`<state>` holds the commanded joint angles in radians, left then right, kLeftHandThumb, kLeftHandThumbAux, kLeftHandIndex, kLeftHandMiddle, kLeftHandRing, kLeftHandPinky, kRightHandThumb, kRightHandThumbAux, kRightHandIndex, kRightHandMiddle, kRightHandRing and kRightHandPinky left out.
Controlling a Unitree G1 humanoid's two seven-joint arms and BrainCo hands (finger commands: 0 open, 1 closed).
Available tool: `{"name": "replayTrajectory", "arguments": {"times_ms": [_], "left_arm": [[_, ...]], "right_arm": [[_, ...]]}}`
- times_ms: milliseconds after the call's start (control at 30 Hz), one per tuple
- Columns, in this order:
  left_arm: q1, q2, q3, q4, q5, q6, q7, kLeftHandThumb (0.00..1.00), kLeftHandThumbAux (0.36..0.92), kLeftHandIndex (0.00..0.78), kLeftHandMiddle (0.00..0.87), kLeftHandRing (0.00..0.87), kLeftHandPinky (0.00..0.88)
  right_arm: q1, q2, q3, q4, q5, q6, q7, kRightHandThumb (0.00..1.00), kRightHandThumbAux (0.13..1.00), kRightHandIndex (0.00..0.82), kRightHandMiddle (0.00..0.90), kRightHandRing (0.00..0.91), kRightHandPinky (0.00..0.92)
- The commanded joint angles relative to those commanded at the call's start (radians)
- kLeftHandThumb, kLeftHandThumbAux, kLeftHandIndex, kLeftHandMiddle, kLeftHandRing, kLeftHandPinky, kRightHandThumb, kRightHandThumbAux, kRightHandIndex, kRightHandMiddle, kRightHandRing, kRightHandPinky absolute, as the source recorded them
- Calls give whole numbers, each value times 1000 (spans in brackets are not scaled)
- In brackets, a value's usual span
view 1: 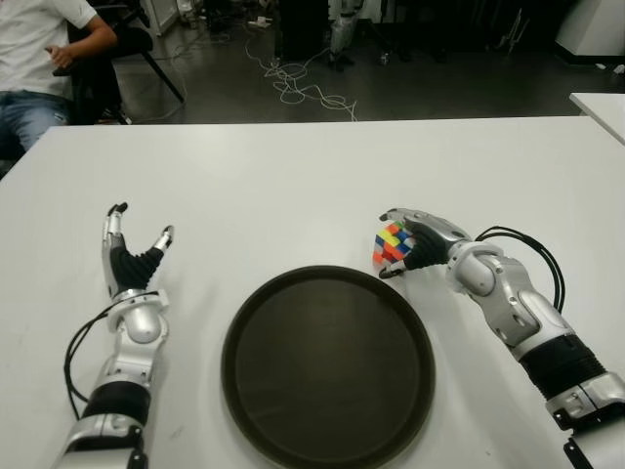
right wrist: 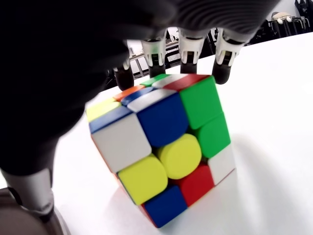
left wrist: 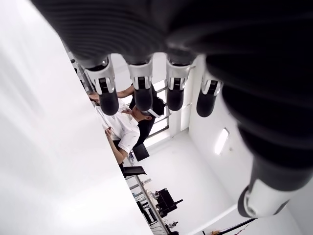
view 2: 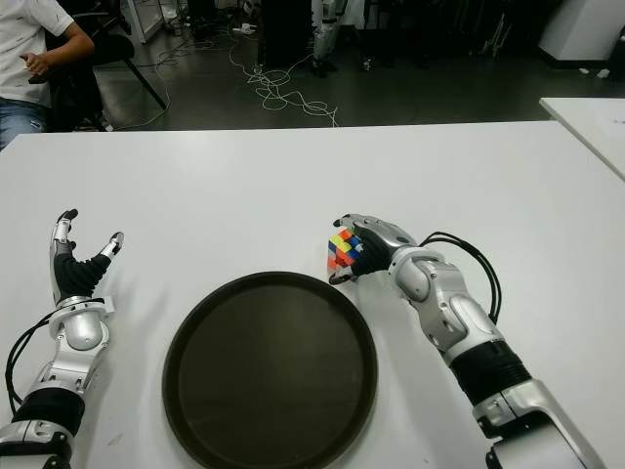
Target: Pick up the Rubik's Cube and put it in the plate
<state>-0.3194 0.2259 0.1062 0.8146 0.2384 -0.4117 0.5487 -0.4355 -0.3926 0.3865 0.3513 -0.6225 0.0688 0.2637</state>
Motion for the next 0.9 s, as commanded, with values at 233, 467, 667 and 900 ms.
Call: {"name": "replayTrajectory", "arguments": {"times_ms": [233,467,667,900], "left_arm": [[1,1,0,0,0,0,-3,0,635,0,0,0,31],[2,-1,2,-1,-5,5,-5,0,646,0,0,0,16],[2,2,-2,-1,3,6,2,0,645,0,0,0,17],[-2,8,-8,10,17,-1,11,0,642,14,0,0,5]], "right_arm": [[1,1,-2,-7,0,9,3,0,660,0,0,0,0],[-4,0,2,-8,-2,3,6,0,661,0,0,0,1],[-14,0,7,10,-5,-9,3,0,657,0,0,0,0],[-23,0,8,28,-9,-38,-16,0,661,0,0,0,7]]}}
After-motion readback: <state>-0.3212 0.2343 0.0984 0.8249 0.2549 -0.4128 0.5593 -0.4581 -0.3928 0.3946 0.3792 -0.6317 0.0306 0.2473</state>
